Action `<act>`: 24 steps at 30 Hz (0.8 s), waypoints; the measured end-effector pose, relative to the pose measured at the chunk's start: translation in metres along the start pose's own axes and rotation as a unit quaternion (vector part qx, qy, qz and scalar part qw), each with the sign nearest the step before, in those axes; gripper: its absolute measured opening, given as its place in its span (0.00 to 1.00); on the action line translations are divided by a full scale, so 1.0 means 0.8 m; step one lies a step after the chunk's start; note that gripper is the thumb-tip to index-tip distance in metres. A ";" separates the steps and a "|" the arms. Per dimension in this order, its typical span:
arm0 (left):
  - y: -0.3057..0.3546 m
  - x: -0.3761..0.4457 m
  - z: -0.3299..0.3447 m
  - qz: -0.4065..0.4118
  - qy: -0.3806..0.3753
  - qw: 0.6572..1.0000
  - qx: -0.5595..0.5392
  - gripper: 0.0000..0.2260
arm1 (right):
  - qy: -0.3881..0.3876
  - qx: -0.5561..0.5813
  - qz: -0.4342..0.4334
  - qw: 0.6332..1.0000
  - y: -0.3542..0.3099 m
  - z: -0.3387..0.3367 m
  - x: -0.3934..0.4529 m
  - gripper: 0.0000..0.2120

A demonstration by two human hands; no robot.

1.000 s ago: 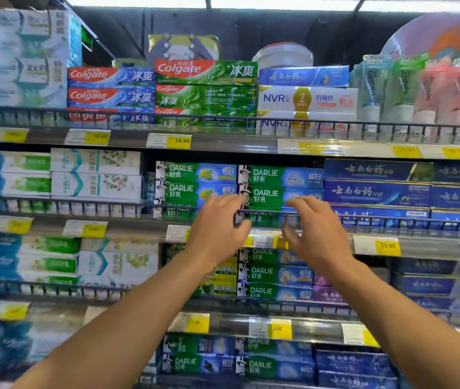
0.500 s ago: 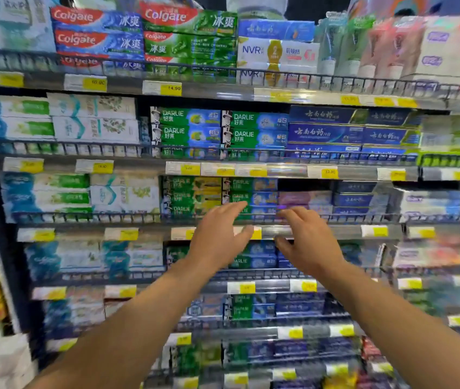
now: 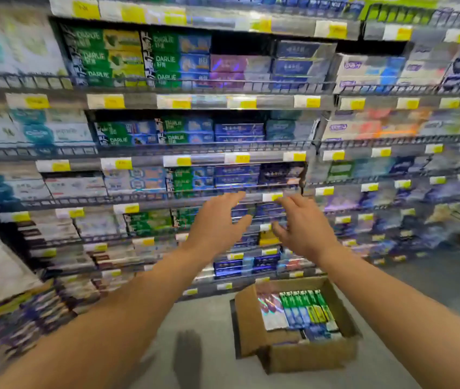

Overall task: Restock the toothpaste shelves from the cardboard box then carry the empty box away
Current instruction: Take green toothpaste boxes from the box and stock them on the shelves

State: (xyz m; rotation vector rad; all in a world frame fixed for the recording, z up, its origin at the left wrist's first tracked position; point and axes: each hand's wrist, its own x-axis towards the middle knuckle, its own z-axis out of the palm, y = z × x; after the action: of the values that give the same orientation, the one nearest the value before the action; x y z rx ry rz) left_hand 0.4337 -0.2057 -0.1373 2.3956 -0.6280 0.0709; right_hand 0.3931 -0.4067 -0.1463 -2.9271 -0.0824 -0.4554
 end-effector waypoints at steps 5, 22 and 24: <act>0.055 -0.036 0.141 -0.047 -0.045 0.998 0.003 0.26 | -0.056 0.026 0.021 0.998 0.121 0.035 -0.107 0.23; 0.107 0.020 0.472 -0.192 -0.141 0.968 -0.076 0.22 | -0.242 0.069 0.206 0.946 0.445 0.154 -0.219 0.22; 0.102 0.052 0.506 -0.231 -0.182 0.953 -0.079 0.22 | -0.252 0.074 0.215 0.941 0.474 0.177 -0.210 0.21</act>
State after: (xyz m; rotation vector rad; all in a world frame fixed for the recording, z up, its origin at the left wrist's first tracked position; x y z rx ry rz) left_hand 0.3903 -0.5243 -0.3995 2.3497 -0.2037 -0.6085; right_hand 0.3065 -0.7581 -0.3935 -2.7198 0.4273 0.3516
